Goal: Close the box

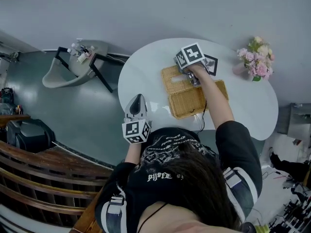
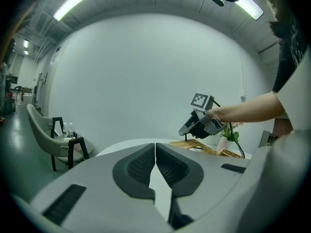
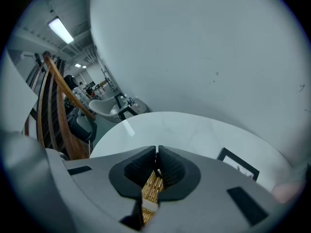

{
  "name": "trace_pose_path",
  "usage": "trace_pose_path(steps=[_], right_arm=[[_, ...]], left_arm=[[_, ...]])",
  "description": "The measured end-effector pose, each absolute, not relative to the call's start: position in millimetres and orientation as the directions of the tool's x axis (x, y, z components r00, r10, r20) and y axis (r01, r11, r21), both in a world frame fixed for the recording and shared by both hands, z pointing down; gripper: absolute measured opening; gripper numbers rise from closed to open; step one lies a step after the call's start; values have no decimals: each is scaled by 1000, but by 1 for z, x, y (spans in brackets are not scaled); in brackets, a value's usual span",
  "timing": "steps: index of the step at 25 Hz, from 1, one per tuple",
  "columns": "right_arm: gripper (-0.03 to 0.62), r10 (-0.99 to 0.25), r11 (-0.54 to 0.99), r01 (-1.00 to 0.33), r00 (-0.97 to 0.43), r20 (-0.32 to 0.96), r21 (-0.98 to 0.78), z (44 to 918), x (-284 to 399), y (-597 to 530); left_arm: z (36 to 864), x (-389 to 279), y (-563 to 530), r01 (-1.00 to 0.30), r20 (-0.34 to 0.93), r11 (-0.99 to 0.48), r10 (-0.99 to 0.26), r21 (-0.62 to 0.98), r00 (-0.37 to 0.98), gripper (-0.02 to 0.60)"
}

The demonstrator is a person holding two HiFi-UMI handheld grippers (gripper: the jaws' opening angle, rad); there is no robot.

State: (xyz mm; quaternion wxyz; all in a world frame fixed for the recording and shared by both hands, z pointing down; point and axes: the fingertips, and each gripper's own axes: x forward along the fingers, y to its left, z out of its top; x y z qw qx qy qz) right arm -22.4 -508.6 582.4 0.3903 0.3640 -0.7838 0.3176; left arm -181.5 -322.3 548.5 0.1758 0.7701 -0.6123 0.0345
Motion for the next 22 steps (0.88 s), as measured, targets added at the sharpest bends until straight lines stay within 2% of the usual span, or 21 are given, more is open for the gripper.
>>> trace_pose_path(steps=[22], right_arm=[[40,-518,512,-844,-452,726,-160,519,-6,-471]], left_arm=[[535,-162,-298,-925,219,-298,-911,237,350,25]])
